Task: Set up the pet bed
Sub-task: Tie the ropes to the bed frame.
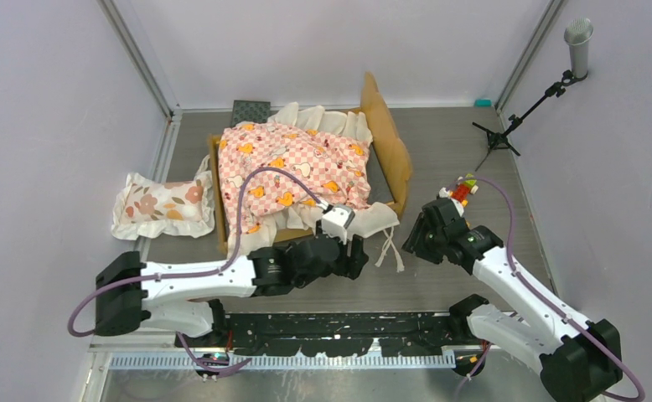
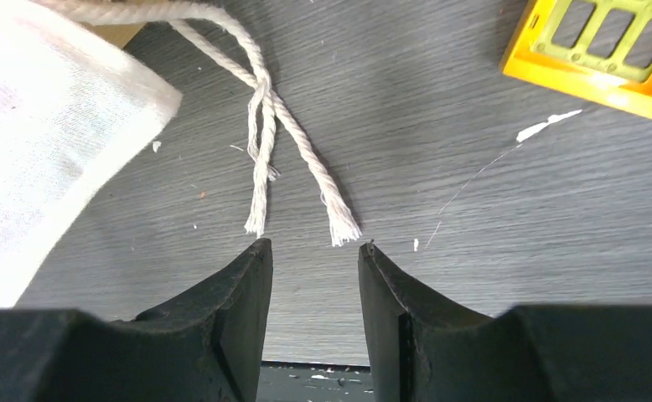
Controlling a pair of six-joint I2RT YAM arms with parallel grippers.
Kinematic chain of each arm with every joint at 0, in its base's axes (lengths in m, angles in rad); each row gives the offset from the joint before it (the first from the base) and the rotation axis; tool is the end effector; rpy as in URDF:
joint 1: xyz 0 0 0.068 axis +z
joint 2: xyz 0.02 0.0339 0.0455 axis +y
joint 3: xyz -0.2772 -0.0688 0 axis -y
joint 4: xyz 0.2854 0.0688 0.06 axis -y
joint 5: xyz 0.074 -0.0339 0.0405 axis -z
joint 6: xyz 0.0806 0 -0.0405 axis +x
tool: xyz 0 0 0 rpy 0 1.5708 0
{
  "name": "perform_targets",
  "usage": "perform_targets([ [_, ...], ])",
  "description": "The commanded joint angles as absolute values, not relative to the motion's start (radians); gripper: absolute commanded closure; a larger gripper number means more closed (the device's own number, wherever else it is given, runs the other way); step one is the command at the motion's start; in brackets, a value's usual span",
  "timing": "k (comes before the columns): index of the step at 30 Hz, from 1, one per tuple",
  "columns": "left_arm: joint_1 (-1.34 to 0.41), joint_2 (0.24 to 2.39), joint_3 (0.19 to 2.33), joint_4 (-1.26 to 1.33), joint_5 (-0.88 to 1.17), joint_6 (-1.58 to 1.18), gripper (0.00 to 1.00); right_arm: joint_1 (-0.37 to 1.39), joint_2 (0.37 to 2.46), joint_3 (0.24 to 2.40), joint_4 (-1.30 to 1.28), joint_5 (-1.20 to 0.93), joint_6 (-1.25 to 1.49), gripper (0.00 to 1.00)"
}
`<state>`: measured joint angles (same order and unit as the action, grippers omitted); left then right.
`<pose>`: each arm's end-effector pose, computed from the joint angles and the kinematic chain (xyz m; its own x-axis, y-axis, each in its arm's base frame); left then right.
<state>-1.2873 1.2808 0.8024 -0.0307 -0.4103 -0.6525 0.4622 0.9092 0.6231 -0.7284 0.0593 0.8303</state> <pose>0.1290 -0.3279 0.2289 -0.5837 0.0130 -0.8118 0.5393 0.7536 -0.3757 0.2008 0.0947 0.1781 -0.8207 0.4143 -0.3934 0.2796 0.8917 0.3558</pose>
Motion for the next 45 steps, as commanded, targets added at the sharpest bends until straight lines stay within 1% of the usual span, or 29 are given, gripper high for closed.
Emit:
perform_targets([
  [1, -1.275, 1.154, 0.794, -0.098, -0.479, -0.586, 0.34, 0.465, 0.872, 0.631, -0.656, 0.114, 0.709, 0.52],
  [5, -1.269, 1.090, 0.754, -0.118, -0.486, -0.584, 0.33, 0.466, 0.869, 0.583, -0.511, 0.070, 0.672, 0.51],
  [8, -1.269, 1.057, 0.727, -0.116, -0.480, -0.598, 0.33, 0.466, 0.864, 0.517, -0.350, 0.044, 0.669, 0.51],
  [11, -1.269, 1.041, 0.709, -0.111, -0.474, -0.614, 0.33, 0.467, 0.873, 0.465, -0.233, 0.064, 0.670, 0.52],
  [14, -1.269, 1.036, 0.705, -0.119, -0.469, -0.616, 0.33, 0.466, 0.894, 0.447, -0.206, 0.069, 0.684, 0.53],
  [18, -1.269, 1.038, 0.698, -0.117, -0.464, -0.616, 0.33, 0.466, 0.932, 0.437, -0.176, -0.004, 0.731, 0.54],
  [21, -1.269, 1.051, 0.699, -0.110, -0.456, -0.617, 0.33, 0.466, 0.964, 0.448, -0.180, -0.065, 0.813, 0.57],
  [25, -1.269, 1.066, 0.707, -0.113, -0.451, -0.618, 0.33, 0.479, 0.983, 0.455, -0.229, -0.042, 0.922, 0.61],
  [29, -1.269, 1.070, 0.706, -0.111, -0.451, -0.620, 0.33, 0.488, 0.967, 0.437, -0.262, 0.042, 0.994, 0.62],
  [32, -1.269, 1.072, 0.703, -0.108, -0.453, -0.621, 0.33, 0.495, 0.980, 0.437, -0.260, 0.045, 1.019, 0.62],
  [34, -1.269, 1.075, 0.703, -0.107, -0.454, -0.620, 0.33, 0.498, 0.995, 0.457, -0.285, 0.039, 0.982, 0.62],
  [38, -1.269, 1.074, 0.705, -0.120, -0.455, -0.621, 0.33, 0.500, 0.967, 0.523, -0.380, 0.092, 0.790, 0.63],
  [45, -1.266, 1.028, 0.699, -0.154, -0.477, -0.590, 0.32, 0.499, 0.837, 0.587, -0.418, 0.169, 0.554, 0.57],
])
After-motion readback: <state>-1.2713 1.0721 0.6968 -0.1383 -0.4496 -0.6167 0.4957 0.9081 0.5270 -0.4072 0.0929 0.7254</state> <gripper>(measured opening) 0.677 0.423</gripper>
